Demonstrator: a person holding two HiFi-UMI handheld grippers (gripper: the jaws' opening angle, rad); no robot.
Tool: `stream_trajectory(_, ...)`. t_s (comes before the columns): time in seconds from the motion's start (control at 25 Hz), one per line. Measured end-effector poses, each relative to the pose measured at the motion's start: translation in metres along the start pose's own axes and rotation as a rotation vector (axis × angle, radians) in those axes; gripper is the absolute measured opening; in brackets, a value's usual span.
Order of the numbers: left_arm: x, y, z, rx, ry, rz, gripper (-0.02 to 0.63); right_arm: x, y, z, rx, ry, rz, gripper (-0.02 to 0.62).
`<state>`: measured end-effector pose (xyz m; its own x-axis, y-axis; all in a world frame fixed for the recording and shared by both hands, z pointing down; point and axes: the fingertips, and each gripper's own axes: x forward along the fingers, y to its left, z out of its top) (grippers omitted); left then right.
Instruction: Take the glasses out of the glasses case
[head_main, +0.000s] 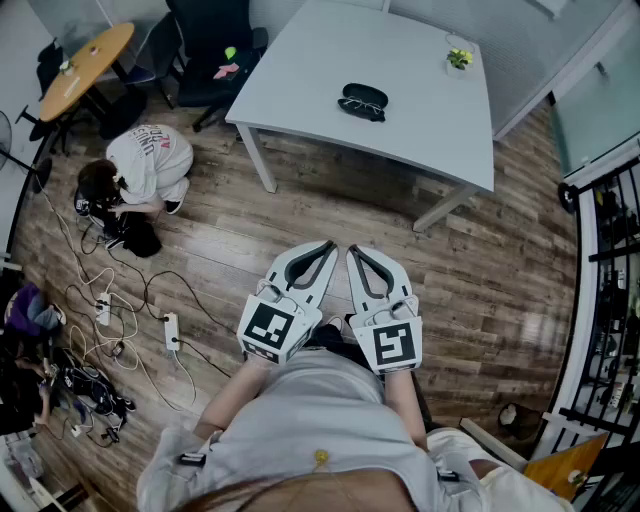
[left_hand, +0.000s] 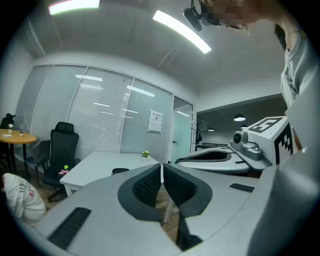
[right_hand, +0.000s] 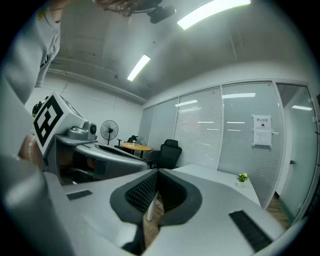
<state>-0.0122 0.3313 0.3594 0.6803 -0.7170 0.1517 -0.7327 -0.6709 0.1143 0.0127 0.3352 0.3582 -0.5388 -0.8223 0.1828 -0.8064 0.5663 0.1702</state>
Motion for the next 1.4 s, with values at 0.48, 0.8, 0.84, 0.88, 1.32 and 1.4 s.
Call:
stream_trajectory(0.48,0.019,-0.02,-0.01,-0.007,0.009,0.007,0.109,-0.021,-0.023,-0.017,0.063,-0.02,-0.011,0.05)
stream_trajectory(0.8,0.036,-0.004,-0.014,-0.025,0.011,0.005,0.109,0.001,-0.037,-0.025,0.059,0.006,-0.003,0.051)
stream_trajectory(0.84,0.04,0.002,-0.014,-0.027,0.01,0.004,0.109,0.008,-0.04,-0.024,0.053,0.005,-0.002,0.051)
stream_trajectory(0.88,0.044,0.008,-0.014,-0.027,0.01,0.003,0.109,0.016,-0.042,-0.023,0.049,0.003,-0.003,0.051)
stream_trajectory(1.32,0.109,0.114,0.015,0.006,-0.008,-0.051,0.109,0.132,-0.086,0.001,0.02,-0.01,-0.042,0.051)
stream_trajectory(1.4,0.119,0.13,0.019,0.008,-0.005,-0.063,0.109,0.15,-0.092,0.003,0.027,-0.007,-0.051,0.051)
